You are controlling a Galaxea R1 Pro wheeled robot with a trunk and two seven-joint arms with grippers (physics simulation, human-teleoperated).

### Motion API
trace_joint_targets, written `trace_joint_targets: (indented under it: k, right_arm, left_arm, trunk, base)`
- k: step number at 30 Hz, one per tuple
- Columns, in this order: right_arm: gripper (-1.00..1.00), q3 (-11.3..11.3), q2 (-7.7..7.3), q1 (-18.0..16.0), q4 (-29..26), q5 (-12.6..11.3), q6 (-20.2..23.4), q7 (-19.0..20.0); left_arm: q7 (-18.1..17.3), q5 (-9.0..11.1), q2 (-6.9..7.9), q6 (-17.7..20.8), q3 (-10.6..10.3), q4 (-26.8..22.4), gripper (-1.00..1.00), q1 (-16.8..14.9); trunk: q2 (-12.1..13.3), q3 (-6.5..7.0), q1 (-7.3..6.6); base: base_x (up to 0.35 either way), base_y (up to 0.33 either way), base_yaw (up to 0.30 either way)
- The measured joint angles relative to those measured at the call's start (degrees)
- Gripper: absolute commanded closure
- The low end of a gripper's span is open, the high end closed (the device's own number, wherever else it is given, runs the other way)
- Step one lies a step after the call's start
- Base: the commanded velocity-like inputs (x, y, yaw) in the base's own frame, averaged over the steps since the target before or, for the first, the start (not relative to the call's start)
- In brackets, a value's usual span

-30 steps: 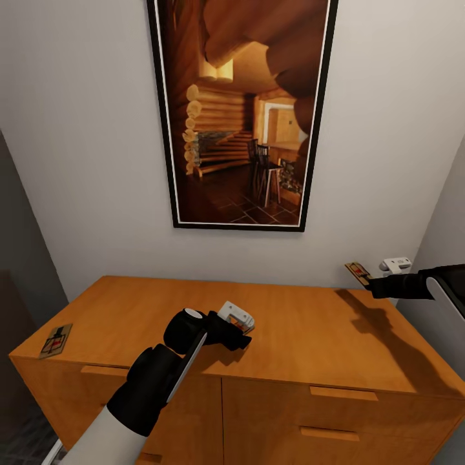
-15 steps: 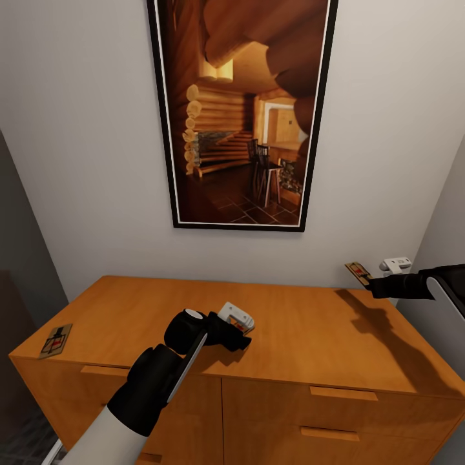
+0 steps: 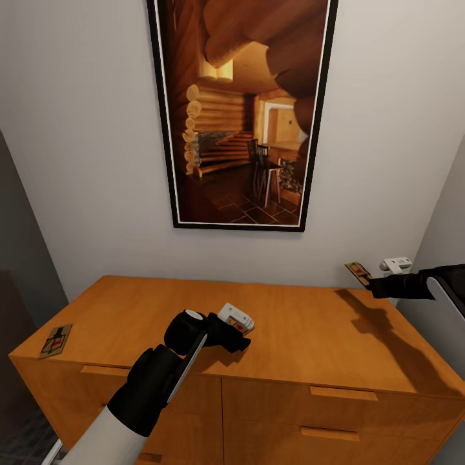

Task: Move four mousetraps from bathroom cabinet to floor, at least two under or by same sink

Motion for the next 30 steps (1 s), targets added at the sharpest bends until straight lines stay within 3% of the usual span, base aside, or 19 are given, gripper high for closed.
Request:
trace_joint_targets:
  k: [30]
  right_arm:
    - [1.00,0.01,0.00,0.00,0.00,0.00,0.00,0.00]
  left_arm:
    - [-0.07,0.08,1.21,0.00,0.04,0.10,-1.00,0.01]
  trunk:
    - [0.00,0.00,0.00]
  base:
    - [0.000,0.000,0.000]
